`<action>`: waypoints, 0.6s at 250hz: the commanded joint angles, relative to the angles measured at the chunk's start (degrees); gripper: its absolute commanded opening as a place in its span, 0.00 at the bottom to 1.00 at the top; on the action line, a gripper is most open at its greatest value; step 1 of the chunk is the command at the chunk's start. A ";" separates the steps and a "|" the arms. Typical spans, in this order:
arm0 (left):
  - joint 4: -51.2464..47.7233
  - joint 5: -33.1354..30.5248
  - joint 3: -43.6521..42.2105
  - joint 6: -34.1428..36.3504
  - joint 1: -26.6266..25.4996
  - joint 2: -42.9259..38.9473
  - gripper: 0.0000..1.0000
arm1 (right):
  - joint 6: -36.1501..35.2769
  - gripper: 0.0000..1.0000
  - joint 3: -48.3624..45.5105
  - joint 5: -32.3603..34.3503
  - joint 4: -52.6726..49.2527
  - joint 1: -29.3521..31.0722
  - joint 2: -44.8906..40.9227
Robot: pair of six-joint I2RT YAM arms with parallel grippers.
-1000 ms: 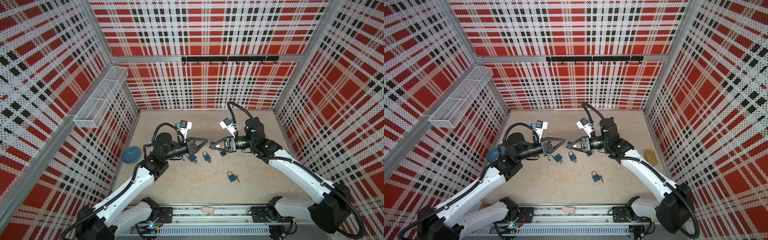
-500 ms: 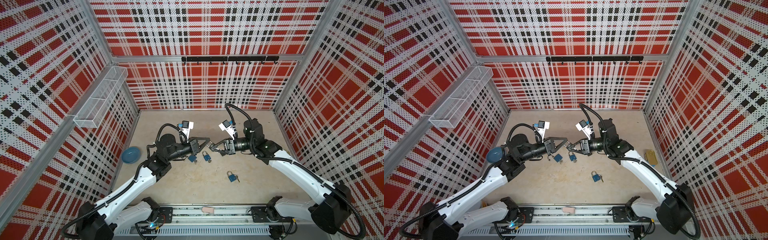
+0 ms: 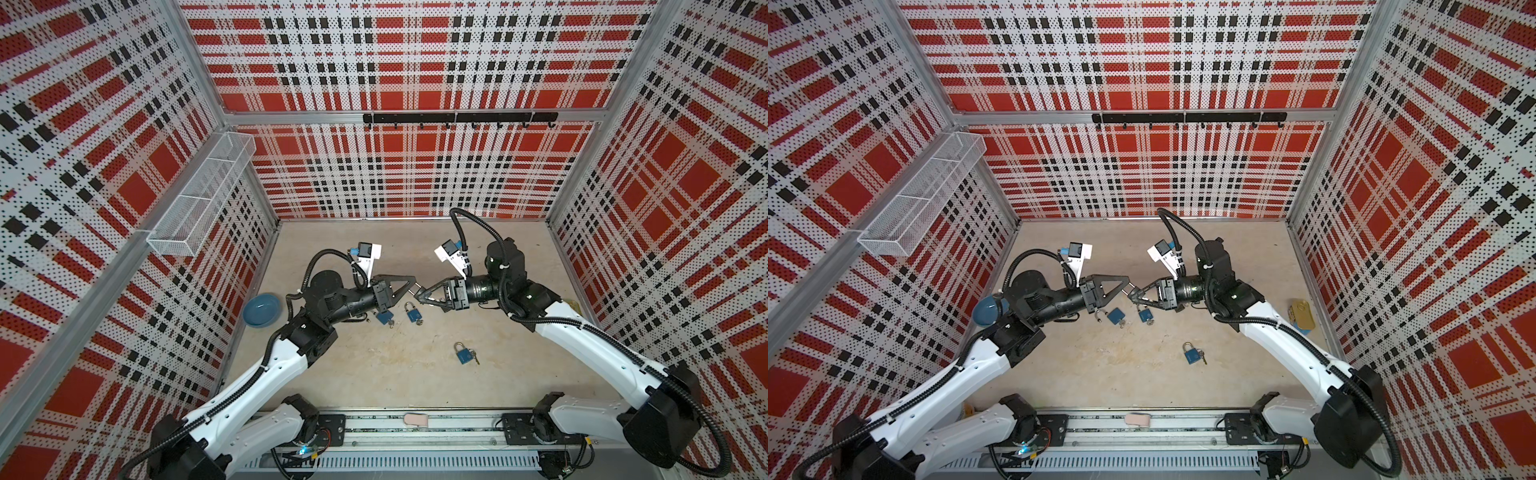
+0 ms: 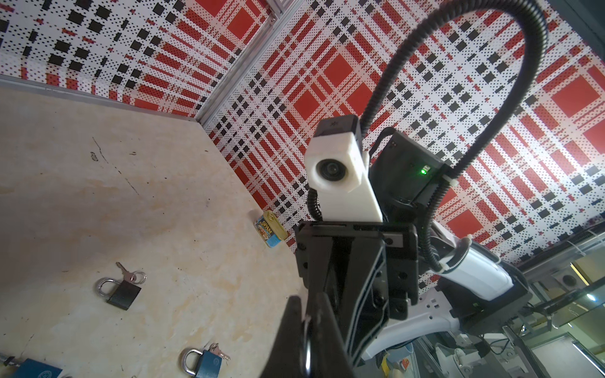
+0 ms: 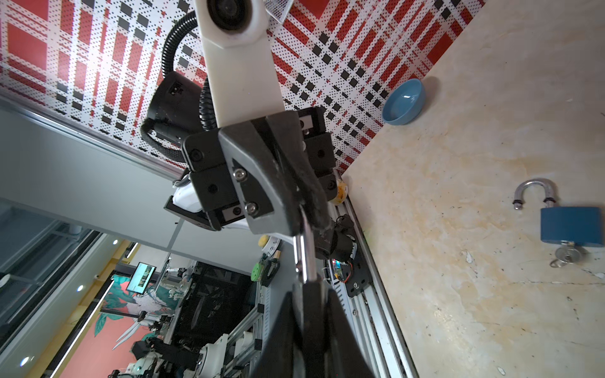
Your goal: Lock with the key
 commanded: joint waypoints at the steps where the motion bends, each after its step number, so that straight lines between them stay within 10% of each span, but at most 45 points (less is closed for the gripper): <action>1: -7.15 2.14 -2.97 3.07 0.39 0.68 0.00 | 5.99 0.00 0.97 -4.66 17.82 0.56 -0.80; 150: -5.32 0.37 -4.30 1.08 -2.47 0.44 0.00 | 6.03 0.00 2.05 -3.89 17.62 0.50 0.70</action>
